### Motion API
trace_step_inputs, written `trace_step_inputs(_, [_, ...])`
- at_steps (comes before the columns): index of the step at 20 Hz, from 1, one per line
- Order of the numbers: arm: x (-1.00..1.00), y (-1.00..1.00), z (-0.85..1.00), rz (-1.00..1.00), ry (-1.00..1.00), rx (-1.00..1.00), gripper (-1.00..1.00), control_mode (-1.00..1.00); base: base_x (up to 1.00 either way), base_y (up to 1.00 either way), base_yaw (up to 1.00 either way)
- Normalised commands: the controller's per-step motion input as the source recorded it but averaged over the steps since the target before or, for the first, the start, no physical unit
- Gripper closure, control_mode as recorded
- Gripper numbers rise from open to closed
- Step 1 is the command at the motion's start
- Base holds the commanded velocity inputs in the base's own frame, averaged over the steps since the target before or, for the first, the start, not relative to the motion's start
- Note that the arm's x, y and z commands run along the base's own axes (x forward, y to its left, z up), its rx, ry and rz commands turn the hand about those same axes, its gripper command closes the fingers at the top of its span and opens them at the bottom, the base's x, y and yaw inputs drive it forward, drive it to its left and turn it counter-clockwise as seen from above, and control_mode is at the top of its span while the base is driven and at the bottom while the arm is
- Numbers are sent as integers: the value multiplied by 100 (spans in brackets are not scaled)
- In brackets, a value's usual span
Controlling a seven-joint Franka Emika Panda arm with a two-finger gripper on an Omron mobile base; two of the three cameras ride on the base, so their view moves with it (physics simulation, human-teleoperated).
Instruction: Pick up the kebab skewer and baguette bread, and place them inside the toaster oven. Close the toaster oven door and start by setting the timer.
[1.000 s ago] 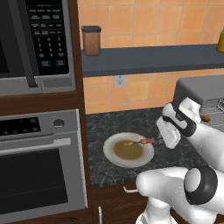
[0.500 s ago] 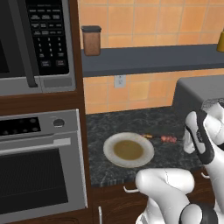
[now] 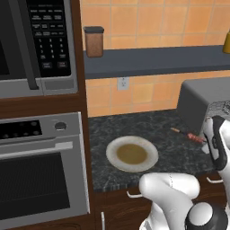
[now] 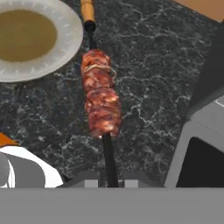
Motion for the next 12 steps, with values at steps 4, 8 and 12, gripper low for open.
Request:
trace_step_inputs(4, [-39, -95, 0, -38, 4, 1, 100, -100, 0, 0, 0])
trace_step_inputs(8, [-49, -92, 0, -37, 2, 1, 100, -100, 0, 0, 0])
trace_step_inputs(12, [-18, -82, 0, -38, 2, 0, 100, -100, 0, 0, 0])
